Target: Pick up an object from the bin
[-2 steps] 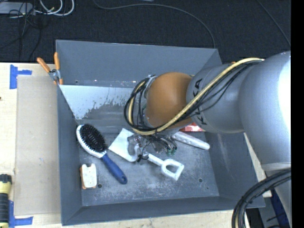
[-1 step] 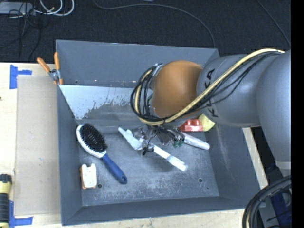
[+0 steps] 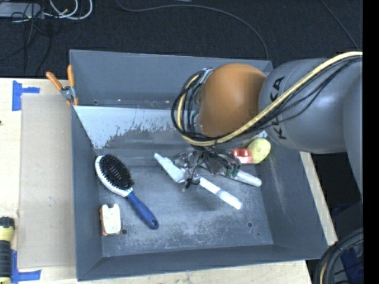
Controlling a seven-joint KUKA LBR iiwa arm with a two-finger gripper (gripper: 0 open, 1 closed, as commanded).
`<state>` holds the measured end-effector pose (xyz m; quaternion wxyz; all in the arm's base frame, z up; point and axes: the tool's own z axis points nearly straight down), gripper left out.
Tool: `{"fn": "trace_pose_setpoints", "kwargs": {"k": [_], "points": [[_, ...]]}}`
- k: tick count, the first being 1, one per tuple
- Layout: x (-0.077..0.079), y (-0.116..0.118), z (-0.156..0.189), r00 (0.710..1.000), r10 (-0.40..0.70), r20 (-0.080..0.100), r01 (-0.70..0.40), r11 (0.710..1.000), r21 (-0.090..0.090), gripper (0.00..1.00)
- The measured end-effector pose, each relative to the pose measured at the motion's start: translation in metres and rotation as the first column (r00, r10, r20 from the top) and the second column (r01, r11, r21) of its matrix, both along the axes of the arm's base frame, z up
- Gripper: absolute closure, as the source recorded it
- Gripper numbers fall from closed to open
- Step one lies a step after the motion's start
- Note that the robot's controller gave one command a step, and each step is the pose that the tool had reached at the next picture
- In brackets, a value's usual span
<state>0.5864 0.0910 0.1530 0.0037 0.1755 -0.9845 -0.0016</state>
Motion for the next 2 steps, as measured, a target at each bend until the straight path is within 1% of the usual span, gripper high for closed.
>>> {"fn": "trace_pose_setpoints", "kwargs": {"k": [1, 2], "points": [[0.024, 0.026, 0.049, 1.0, 0.028, 0.014, -0.028, 1.0, 0.001, 1.0], [0.005, 0.024, 0.112, 1.0, 0.009, 0.001, -0.009, 1.0, 0.001, 1.0]]}}
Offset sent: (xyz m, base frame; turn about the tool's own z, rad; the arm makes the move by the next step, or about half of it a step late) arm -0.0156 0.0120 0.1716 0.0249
